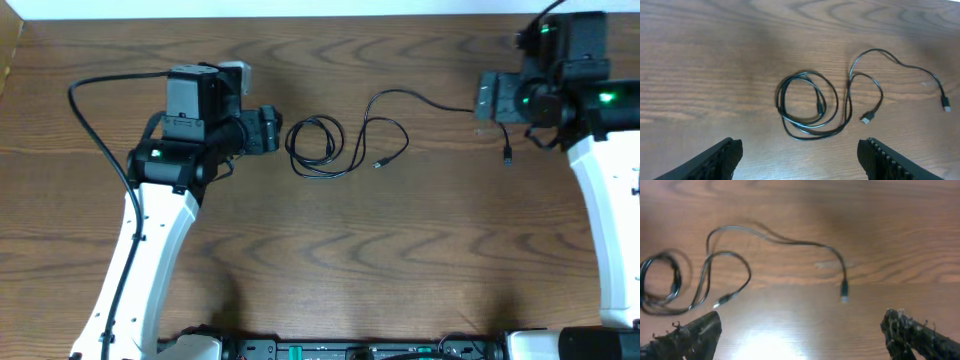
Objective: Untangle cables
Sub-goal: 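Bring the right arm back over the table beside the black cable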
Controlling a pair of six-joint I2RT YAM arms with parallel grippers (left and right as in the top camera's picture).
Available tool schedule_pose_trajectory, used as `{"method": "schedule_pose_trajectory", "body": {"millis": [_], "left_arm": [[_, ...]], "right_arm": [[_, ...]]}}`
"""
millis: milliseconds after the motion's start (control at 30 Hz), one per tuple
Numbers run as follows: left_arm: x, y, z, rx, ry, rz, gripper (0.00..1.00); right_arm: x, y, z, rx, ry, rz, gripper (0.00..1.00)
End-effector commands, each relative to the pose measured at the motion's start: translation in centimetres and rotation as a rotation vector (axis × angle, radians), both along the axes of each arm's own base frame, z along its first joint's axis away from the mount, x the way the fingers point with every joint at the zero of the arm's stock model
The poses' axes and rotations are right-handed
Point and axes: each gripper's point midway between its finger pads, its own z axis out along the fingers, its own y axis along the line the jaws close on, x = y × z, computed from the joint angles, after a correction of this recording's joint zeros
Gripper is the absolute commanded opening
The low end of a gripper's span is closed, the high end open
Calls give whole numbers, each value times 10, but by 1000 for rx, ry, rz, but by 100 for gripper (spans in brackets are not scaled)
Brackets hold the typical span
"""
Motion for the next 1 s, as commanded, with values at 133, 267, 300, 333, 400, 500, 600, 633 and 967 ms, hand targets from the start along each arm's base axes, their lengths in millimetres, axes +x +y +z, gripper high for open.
{"method": "schedule_pose_trajectory", "body": {"millis": [133, 267, 300, 333, 400, 500, 600, 633, 967], "left_arm": [[-3, 6, -3, -10, 27, 40, 79], [-4, 8, -4, -16, 34, 58, 79], [-3, 12, -5, -10, 37, 87, 79], [-2, 14, -5, -4, 39, 105, 79], [-2, 15, -5, -2, 38, 113, 79], [-2, 15, -6, -2, 44, 114, 83], [-2, 13, -7, -13, 48, 104, 84], [-2, 12, -7, -18, 48, 99, 84], [7, -16, -27, -126, 113, -3, 86]], "right_arm": [[7, 48, -45, 45, 121, 146, 95], [12, 71, -81, 49, 208, 184, 90], [12, 76, -88, 47, 225, 191, 89], [13, 81, -96, 45, 242, 192, 87], [15, 88, -110, 48, 272, 180, 85], [20, 100, -134, 72, 313, 132, 83], [23, 108, -145, 76, 323, 126, 81], [24, 112, -149, 76, 326, 126, 81], [23, 103, -171, 3, 362, 2, 76]]}}
